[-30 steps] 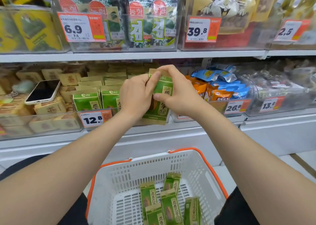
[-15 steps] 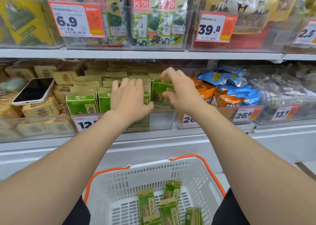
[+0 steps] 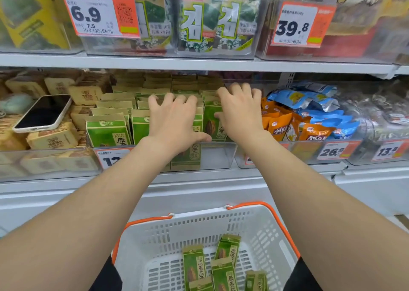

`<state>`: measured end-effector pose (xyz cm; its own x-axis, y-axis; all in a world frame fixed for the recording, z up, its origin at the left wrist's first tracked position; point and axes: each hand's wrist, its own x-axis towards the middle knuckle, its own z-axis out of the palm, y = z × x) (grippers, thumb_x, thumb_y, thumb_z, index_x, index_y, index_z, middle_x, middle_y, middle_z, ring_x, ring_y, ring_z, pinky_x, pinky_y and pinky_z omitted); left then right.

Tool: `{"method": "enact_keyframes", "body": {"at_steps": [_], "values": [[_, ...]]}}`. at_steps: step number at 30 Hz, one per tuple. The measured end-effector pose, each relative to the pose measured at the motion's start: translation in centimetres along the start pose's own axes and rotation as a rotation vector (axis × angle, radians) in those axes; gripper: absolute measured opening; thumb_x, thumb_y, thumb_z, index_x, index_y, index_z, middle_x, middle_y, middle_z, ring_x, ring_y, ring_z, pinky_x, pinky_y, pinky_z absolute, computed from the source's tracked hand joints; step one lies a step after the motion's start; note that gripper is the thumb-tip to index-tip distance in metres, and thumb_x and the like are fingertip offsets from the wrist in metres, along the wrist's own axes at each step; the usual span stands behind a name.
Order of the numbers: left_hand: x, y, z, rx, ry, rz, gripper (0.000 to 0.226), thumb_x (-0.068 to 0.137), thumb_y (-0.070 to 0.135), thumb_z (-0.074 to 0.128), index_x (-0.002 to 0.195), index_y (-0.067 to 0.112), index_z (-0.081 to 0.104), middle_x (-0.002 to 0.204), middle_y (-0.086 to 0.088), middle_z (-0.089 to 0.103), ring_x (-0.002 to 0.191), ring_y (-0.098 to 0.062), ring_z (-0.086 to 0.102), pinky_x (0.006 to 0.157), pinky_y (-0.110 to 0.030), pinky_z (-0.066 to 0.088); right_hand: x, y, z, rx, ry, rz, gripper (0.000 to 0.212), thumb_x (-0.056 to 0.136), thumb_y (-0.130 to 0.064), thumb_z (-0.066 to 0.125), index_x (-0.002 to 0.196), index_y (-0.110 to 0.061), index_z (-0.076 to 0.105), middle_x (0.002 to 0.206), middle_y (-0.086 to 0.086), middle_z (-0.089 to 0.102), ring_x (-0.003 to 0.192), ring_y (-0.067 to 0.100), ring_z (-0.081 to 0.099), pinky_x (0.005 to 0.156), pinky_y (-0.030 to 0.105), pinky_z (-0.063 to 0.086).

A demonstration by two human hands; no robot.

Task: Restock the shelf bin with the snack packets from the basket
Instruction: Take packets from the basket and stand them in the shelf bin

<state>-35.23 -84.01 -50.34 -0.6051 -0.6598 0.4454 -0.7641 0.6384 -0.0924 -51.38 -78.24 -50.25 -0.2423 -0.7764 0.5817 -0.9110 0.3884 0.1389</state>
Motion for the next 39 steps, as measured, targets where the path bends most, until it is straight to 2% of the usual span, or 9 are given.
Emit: {"method": "enact_keyframes", "body": {"at_steps": [7, 15, 21, 24, 26, 31, 33, 36, 39], "values": [[-0.6, 0.2, -0.1, -0.030, 0.041, -0.001, 0.097, 0.067, 0.089, 0.069, 0.141, 0.028, 0.054, 0.139, 0.002, 0.063, 0.132, -0.030, 0.051, 0.110, -0.059, 0.031, 0.2, -0.5, -0.1, -0.031, -0.074, -0.023, 0.084, 0.067, -0.027, 0.093, 0.136, -0.018, 0.046, 0.135, 0.016, 0.057, 0.123, 0.039, 0.052, 0.095, 0.052, 0.045], [-2.1, 0.4, -0.7, -0.187, 0.184, 0.042, 0.086, 0.071, 0.071, 0.082, 0.139, 0.027, 0.053, 0.137, 0.002, 0.059, 0.128, -0.029, 0.049, 0.107, -0.051, 0.032, -2.2, -0.2, -1.2, -0.018, 0.027, 0.006, 0.035, 0.074, -0.023, 0.087, 0.103, -0.017, 0.068, 0.121, 0.013, 0.052, 0.110, 0.034, 0.049, 0.085, 0.045, 0.042], [-3.7, 0.8, -1.2, -0.291, 0.393, 0.261, 0.027, 0.085, 0.030, 0.080, 0.099, 0.018, 0.061, 0.101, -0.003, 0.051, 0.094, -0.027, 0.048, 0.074, -0.040, 0.039, -5.3, -0.9, -4.3, 0.213, -0.013, 0.050, 0.028, 0.084, -0.015, 0.070, 0.106, -0.014, 0.053, 0.105, 0.008, 0.057, 0.093, 0.029, 0.054, 0.073, 0.038, 0.042], [-5.2, 1.8, -0.8, -0.352, 0.234, 0.326, 0.021, 0.089, 0.039, 0.067, 0.083, 0.021, 0.058, 0.080, 0.003, 0.058, 0.076, -0.027, 0.057, 0.058, -0.035, 0.043, -7.6, -1.1, -5.7, 0.335, -0.167, 0.120, 0.025, 0.087, -0.016, 0.064, 0.104, -0.015, 0.046, 0.097, 0.005, 0.054, 0.080, 0.027, 0.048, 0.063, 0.038, 0.036], [-6.2, 2.7, -0.2, -0.268, -0.001, 0.335, 0.028, 0.091, 0.053, 0.057, 0.084, 0.026, 0.061, 0.074, 0.005, 0.063, 0.074, -0.026, 0.062, 0.059, -0.034, 0.048, -9.4, -1.1, -6.4, 0.289, -0.296, 0.126, 0.024, 0.087, -0.017, 0.064, 0.104, -0.017, 0.047, 0.095, 0.005, 0.052, 0.079, 0.031, 0.049, 0.064, 0.036, 0.034], [-8.6, 5.1, 2.7, -0.163, -0.487, 0.488, 0.017, 0.094, 0.046, 0.056, 0.096, 0.033, 0.068, 0.089, 0.006, 0.069, 0.082, -0.026, 0.065, 0.064, -0.033, 0.049, -13.4, -0.6, -6.5, 0.113, -0.602, 0.070, 0.025, 0.094, -0.018, 0.062, 0.118, -0.013, 0.057, 0.112, 0.011, 0.061, 0.103, 0.036, 0.066, 0.073, 0.037, 0.041], [-9.3, 6.2, 4.2, -0.135, -0.634, 0.526, 0.014, 0.095, 0.043, 0.058, 0.098, 0.035, 0.069, 0.093, 0.008, 0.067, 0.084, -0.023, 0.062, 0.065, -0.033, 0.047, -14.3, 0.2, -6.3, 0.143, -0.685, 0.130, 0.018, 0.095, -0.017, 0.060, 0.112, -0.013, 0.057, 0.114, 0.013, 0.060, 0.098, 0.037, 0.063, 0.075, 0.037, 0.043], [-10.6, 7.7, 6.8, -0.160, -0.821, 0.488, 0.014, 0.096, 0.044, 0.059, 0.100, 0.035, 0.069, 0.098, 0.010, 0.065, 0.090, -0.022, 0.067, 0.077, -0.040, 0.058, -15.9, 1.3, -5.4, 0.180, -0.822, 0.198, 0.011, 0.095, -0.015, 0.058, 0.090, -0.011, 0.049, 0.099, 0.008, 0.055, 0.071, 0.025, 0.055, 0.071, 0.035, 0.043], [-12.7, 9.3, 10.1, -0.154, -0.971, 0.483, 0.020, 0.100, 0.042, 0.058, 0.111, 0.030, 0.070, 0.109, 0.007, 0.066, 0.098, -0.021, 0.066, 0.087, -0.040, 0.057, -18.4, 1.4, -3.7, 0.139, -0.957, 0.151, 0.009, 0.099, -0.021, 0.056, 0.099, -0.014, 0.052, 0.101, 0.004, 0.051, 0.082, 0.026, 0.056, 0.073, 0.035, 0.042]]}}
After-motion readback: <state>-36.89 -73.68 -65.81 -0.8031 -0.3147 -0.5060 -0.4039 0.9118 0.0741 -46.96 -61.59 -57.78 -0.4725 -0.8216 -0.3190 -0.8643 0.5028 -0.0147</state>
